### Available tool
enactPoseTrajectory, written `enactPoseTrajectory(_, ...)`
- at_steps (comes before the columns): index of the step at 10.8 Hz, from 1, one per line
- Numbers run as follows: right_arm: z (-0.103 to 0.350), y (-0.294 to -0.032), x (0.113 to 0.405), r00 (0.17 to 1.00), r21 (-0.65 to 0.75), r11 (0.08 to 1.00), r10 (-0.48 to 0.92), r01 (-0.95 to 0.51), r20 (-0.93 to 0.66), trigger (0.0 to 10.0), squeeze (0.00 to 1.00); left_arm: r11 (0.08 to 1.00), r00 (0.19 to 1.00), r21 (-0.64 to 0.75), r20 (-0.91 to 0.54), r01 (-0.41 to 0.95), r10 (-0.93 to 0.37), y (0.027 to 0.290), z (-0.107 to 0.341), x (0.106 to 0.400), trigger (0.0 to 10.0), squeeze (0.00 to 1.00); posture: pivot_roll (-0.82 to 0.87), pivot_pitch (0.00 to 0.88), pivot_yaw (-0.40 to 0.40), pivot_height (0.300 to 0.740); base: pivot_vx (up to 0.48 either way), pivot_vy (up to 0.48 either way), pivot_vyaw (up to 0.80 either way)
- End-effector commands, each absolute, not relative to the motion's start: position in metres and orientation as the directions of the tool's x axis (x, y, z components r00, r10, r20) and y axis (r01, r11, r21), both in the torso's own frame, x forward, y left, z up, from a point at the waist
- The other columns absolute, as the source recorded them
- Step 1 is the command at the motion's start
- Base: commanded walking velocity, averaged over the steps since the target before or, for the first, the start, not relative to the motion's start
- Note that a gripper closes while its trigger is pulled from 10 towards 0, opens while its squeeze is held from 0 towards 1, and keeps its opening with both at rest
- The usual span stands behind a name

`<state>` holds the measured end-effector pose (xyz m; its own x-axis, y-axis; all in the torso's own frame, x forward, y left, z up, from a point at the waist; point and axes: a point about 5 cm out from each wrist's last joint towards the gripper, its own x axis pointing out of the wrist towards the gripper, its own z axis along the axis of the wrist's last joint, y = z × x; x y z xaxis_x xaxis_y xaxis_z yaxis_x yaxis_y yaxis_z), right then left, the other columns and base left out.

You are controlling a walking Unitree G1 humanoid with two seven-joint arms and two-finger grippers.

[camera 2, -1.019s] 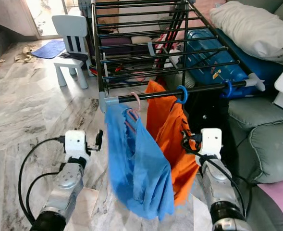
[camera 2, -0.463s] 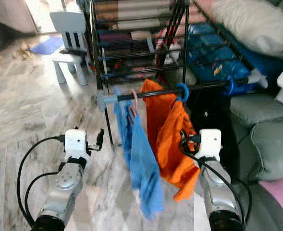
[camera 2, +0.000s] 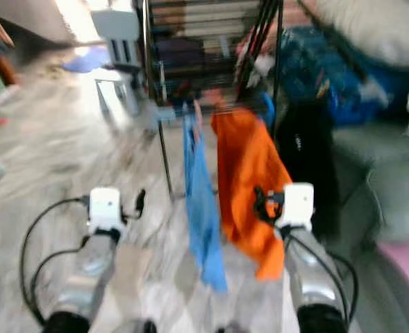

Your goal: Hang hanger

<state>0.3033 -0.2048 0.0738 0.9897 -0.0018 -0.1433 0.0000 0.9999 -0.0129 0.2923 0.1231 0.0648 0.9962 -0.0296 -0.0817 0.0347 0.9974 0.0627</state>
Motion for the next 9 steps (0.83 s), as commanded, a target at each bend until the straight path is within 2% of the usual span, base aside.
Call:
enactPoseTrajectory(1, 0.079, -0.204, 0.304, 0.992, -0.008, 1.000, 0.000, -0.001, -0.127, 10.0, 0.00, 0.996, 0.997, 0.081, -0.067, 0.035, -0.030, 0.124, 0.069, 0.295, 10.0, 0.00, -0.05, 0.067, 0.003, 0.740, -0.352, 0.000, 0.00)
enactPoseTrajectory(9, 0.073, -0.192, 0.303, 0.985, 0.020, 0.998, 0.057, -0.055, -0.164, 10.0, 0.00, 0.995, 0.997, 0.099, -0.073, 0.017, -0.010, 0.126, 0.068, 0.297, 10.0, 0.00, -0.04, 0.062, -0.001, 0.740, -0.344, 0.000, 0.00)
